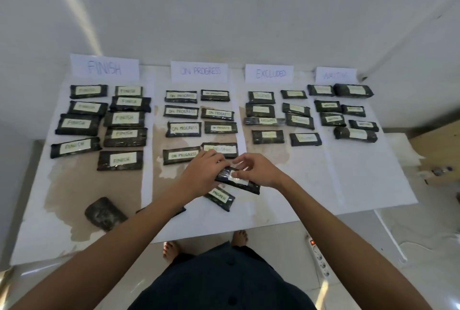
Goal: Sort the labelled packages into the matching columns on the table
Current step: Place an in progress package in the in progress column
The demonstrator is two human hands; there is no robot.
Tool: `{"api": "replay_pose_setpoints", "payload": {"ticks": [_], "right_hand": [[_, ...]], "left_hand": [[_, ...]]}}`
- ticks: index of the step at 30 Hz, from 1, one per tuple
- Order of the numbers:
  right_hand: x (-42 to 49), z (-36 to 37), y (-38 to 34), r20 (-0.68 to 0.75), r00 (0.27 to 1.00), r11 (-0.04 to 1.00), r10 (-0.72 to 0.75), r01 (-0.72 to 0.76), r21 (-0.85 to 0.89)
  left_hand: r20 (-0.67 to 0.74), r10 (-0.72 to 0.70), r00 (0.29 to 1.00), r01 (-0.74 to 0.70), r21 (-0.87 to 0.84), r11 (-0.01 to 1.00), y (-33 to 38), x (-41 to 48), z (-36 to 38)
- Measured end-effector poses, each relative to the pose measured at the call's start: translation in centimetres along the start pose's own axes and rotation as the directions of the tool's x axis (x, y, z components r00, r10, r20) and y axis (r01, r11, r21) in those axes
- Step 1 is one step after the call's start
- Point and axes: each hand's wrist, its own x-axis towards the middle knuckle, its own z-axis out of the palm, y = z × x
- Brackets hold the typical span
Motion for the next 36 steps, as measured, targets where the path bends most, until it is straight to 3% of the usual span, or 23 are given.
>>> {"api": "replay_pose_setpoints", "payload": {"ticks": [5,9,17,23,32,36], "right_hand": [[0.2,-3.7,4.4,-0.113,0.991,0.959,-0.069,0.035,-0.280],[1.6,-5.2,8.7,-0.127,0.986,0.840,-0.112,0.026,-0.541],[5.1,-7.4,14.2,-0.187,0.953,0.841,-0.238,0.106,-0.531],[6.8,-9.0,16.2,-0.170,0.938,0.802,-0.301,0.153,-0.577],[8.0,-9.6,16.6,-0.209,0.895,0.811,-0.394,0.232,-0.537],[7.5,-9.3,16.5,-0.213,0.881,0.787,-0.422,0.239,-0.569]], "left_hand": [[0.065,-0.277,0.959,0.285,-0.230,0.931,2.7,4.2,3.2],[0.082,-0.378,0.922,0.383,-0.332,0.862,4.7,7.6,6.3],[0.046,-0.396,0.917,0.384,-0.374,0.844,5.2,12.7,10.8],[0.148,-0.231,0.962,0.264,-0.272,0.925,4.9,13.4,12.4],[0.101,-0.438,0.893,0.450,-0.192,0.872,5.8,14.9,13.0],[0.078,-0.452,0.889,0.458,-0.182,0.870,6.3,14.7,12.5]]}}
